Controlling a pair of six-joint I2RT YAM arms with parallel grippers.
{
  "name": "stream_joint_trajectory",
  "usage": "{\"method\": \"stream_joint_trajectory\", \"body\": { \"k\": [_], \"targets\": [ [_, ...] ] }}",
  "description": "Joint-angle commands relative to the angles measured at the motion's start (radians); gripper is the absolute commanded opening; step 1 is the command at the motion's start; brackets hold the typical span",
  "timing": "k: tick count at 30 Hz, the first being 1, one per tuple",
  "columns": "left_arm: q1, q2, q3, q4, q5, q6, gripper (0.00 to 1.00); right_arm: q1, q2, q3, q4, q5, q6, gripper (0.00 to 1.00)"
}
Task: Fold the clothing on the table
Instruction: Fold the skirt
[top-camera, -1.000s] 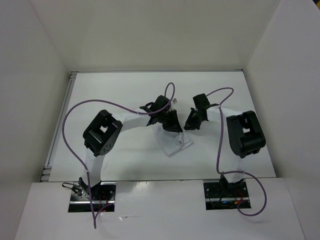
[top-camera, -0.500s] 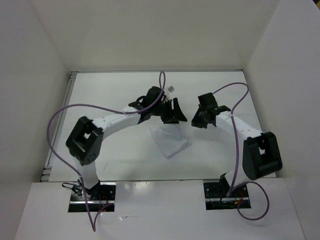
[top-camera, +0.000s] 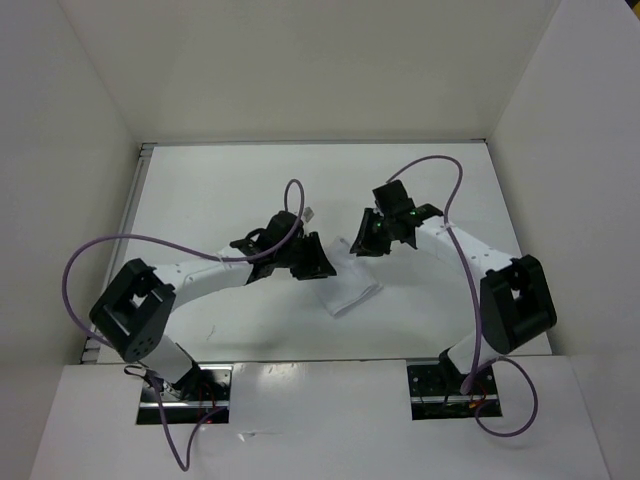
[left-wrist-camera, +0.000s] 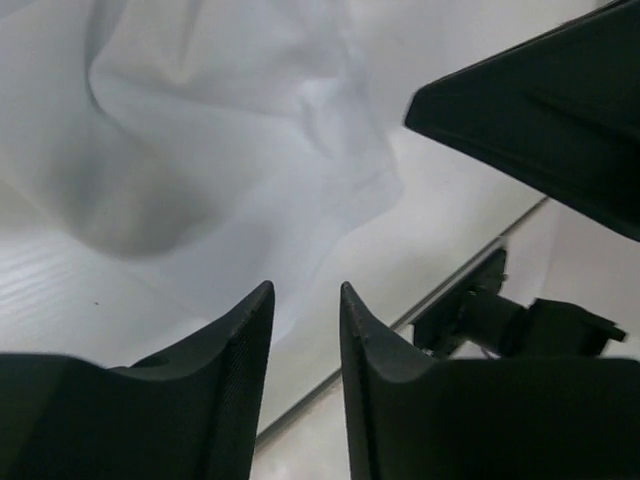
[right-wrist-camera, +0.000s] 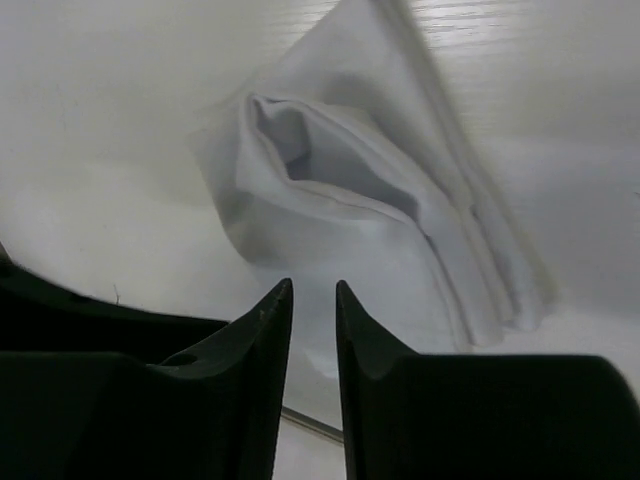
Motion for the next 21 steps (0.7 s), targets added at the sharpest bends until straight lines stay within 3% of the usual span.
{"method": "stream_joint_trajectory", "body": {
  "k": [1,10,18,21],
  "targets": [
    [-0.010,0.066,0.018,0.043,-0.016,0.006,0.39,0.025,0.043,0.123,0.025,-0.057,-0.069,0.31],
    [-0.010,0.132,0.009,0.076,0.028,0.006,0.34,0.025,0.243,0.286,-0.021,-0.048,-0.194,0.37],
    [-0.010,0.102,0.009,0.056,0.019,0.025,0.34,0.025,0.310,0.265,0.014,-0.077,-0.194,0.37],
    [-0.010,0.091,0.009,0.047,0.009,0.025,0.34,0.025,0.333,0.265,0.014,-0.111,-0.194,0.32]
  ]
}}
